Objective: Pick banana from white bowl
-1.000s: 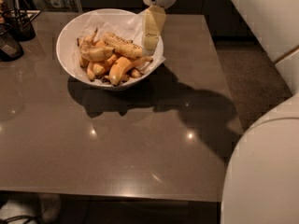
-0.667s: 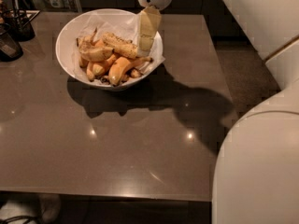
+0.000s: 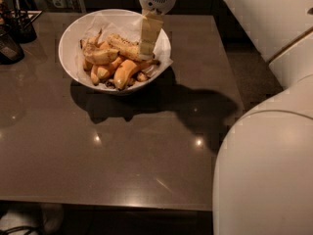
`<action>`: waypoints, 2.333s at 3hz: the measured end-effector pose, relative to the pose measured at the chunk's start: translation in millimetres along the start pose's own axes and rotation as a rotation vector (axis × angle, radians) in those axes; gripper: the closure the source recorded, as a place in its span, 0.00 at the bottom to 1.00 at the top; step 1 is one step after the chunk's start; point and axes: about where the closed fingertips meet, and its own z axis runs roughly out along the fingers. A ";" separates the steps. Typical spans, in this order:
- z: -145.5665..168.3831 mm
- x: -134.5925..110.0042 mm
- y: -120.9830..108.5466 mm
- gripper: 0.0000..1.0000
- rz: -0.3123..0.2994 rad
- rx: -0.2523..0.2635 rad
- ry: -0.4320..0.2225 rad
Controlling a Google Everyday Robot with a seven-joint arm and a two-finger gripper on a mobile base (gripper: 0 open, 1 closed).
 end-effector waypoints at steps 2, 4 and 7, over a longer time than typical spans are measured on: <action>8.9 -11.3 -4.1 0.18 -0.028 -0.025 0.013; 22.0 -21.4 -13.6 0.26 -0.037 -0.058 -0.017; 47.3 -31.0 -10.5 0.26 -0.007 -0.161 -0.122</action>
Offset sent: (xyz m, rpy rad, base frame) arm -0.0038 0.0068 -0.0040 -0.0760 0.0903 0.0624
